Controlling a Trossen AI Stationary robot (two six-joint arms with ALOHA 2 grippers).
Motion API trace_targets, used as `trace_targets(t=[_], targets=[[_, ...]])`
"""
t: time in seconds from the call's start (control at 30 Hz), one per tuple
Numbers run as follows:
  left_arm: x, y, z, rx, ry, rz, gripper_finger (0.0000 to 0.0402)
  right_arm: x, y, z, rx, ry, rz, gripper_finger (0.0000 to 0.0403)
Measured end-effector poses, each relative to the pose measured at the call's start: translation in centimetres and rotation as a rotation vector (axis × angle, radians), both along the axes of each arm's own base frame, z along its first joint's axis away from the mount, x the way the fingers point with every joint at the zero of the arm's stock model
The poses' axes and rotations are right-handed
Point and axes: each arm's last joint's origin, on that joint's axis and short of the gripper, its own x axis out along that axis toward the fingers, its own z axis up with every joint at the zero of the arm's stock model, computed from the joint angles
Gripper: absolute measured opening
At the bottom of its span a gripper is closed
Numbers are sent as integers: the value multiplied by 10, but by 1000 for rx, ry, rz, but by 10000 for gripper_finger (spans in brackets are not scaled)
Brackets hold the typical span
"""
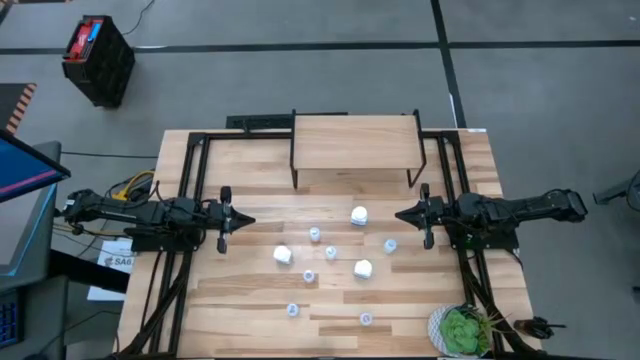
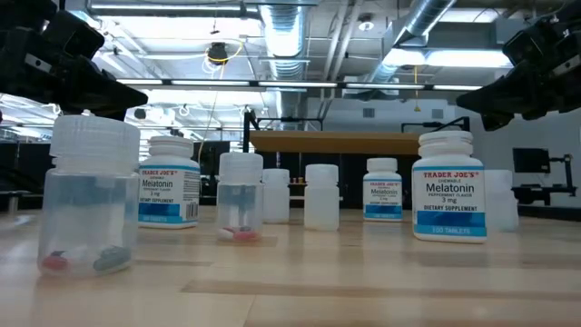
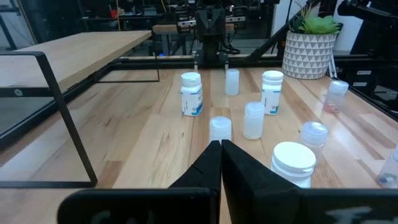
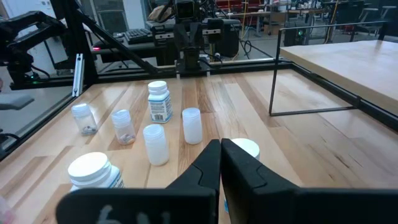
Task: Pick and place medicine bottles onto shelf by color
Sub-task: Put the top right white pill bottle on the shelf
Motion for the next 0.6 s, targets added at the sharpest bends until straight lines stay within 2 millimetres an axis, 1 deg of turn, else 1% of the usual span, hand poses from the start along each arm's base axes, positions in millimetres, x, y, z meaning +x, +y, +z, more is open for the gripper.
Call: trace_targets(t=[0.23,0.3,0.43,0.5,0.6], targets=[[0,0,0,-49,-7,15,0,0,-1,1,-7,-12,-7,38],[0,0,3,-55,-33,23,0,0,-1,4,-68,-39,-2,38],[1,2,9,-4,-95,82,0,0,-1,18,-291,-159,-4,38],[1,3,10,-5,-104,125,0,0,-1,21,-311,-196,-10,38],[0,5,10,-53,-110,171,0,0,-1,24,-316,-218,-14,38]])
